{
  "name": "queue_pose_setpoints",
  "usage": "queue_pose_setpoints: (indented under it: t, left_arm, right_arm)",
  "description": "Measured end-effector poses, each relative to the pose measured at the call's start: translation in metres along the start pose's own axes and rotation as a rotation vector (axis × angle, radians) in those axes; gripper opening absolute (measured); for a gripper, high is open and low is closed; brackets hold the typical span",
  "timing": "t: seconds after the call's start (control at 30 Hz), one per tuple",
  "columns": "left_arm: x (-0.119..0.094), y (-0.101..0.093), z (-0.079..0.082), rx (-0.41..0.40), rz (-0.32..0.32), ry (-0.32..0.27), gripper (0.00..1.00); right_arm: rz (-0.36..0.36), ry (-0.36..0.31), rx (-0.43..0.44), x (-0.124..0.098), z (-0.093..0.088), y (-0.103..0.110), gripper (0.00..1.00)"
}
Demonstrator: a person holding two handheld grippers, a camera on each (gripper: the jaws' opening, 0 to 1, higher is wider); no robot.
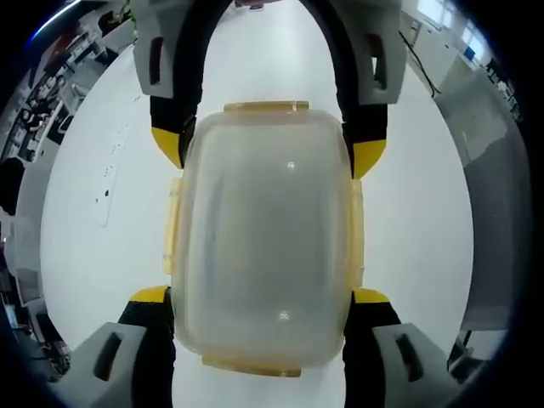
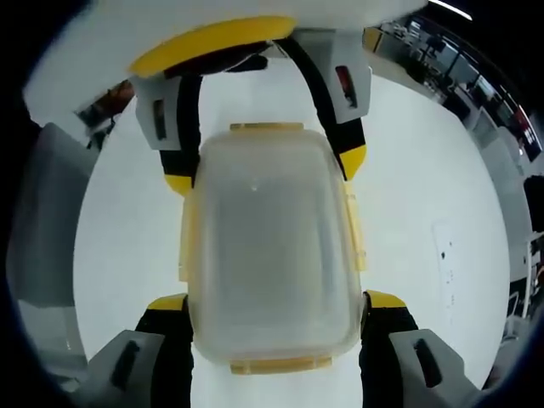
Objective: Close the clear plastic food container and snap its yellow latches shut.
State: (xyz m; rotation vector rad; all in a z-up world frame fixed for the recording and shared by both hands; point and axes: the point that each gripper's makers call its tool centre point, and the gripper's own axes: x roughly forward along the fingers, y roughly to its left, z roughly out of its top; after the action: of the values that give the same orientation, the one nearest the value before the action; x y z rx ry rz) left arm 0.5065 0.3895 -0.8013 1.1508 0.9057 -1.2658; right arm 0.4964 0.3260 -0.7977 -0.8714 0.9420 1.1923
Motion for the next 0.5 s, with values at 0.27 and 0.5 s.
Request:
queue_pose_setpoints:
  t: [0.27,0.5]
  left_arm:
    - [0.0013,0.0064,-0.0006,-0.006,0.003,0.012,0.82]
    - [0.0015,0.0098,-0.0016,-0.004,0.001,0.014,0.82]
  right_arm:
    - [0.003,-0.011,-0.005,0.0005,0.0011,-0.0064,0.82]
    - [0.005,-0.016,-0.002,0.0006,0.0021,-0.0095,0.82]
